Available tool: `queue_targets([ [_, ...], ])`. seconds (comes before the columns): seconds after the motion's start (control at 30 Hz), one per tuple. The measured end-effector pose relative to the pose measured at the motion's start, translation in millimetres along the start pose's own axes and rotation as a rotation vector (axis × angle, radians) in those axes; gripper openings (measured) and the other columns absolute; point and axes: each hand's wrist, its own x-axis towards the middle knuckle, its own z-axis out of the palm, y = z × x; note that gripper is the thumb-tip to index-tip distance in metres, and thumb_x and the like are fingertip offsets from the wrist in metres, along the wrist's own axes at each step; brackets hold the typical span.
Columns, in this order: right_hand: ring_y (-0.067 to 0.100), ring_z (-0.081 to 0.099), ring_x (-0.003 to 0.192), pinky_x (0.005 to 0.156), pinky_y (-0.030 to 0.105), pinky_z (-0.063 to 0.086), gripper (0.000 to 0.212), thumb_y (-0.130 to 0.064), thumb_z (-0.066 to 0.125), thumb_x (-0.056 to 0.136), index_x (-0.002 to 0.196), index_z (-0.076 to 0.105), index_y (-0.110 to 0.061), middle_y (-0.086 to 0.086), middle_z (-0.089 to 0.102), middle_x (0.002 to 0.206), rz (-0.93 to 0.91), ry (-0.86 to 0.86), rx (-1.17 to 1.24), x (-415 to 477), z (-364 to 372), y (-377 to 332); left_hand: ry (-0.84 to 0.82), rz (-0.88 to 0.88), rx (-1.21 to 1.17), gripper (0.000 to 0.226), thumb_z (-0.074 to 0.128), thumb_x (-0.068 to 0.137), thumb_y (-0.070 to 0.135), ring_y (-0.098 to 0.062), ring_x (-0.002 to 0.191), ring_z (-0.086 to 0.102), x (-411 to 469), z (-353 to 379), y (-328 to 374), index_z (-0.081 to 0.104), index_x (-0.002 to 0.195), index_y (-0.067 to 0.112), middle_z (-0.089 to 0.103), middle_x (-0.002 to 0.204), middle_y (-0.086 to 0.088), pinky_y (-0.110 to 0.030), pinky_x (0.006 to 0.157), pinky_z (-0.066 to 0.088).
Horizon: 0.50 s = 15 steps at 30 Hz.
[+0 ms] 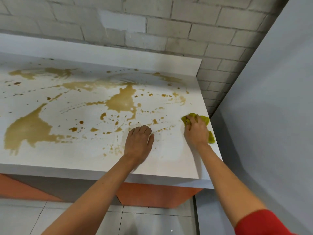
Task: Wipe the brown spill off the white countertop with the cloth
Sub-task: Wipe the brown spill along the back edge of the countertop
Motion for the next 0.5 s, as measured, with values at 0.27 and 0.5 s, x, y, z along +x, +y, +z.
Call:
queue_targets([
  [0.27,0.017,0.054,0.117,0.077,0.027,0.045,0.028,-0.033,0.055,0.09,0.118,0.059,-0.033,-0.004,0.055,0.132,-0.254,-0.028,0.132,-41.3,-13.0,20.7,-0.015,0.004,0.01,0.031,0.031,0.099,0.029,-0.019,0.101,0.051,2.1,-4.6,-2.7,0.056,0.111,0.017,0.058,0.109,0.002,-0.03,0.097,0.032],
  [0.5,0.031,0.049,0.117,0.083,0.041,0.047,0.032,-0.023,0.047,0.093,0.124,0.056,-0.023,0.007,0.048,0.137,0.031,0.012,0.046,17.5,4.9,0.5,0.017,0.022,-0.008,0.025,0.036,0.095,0.025,-0.02,0.093,0.05,8.8,-3.3,-1.1,0.057,0.101,0.013,0.057,0.1,0.0,-0.031,0.089,0.034],
])
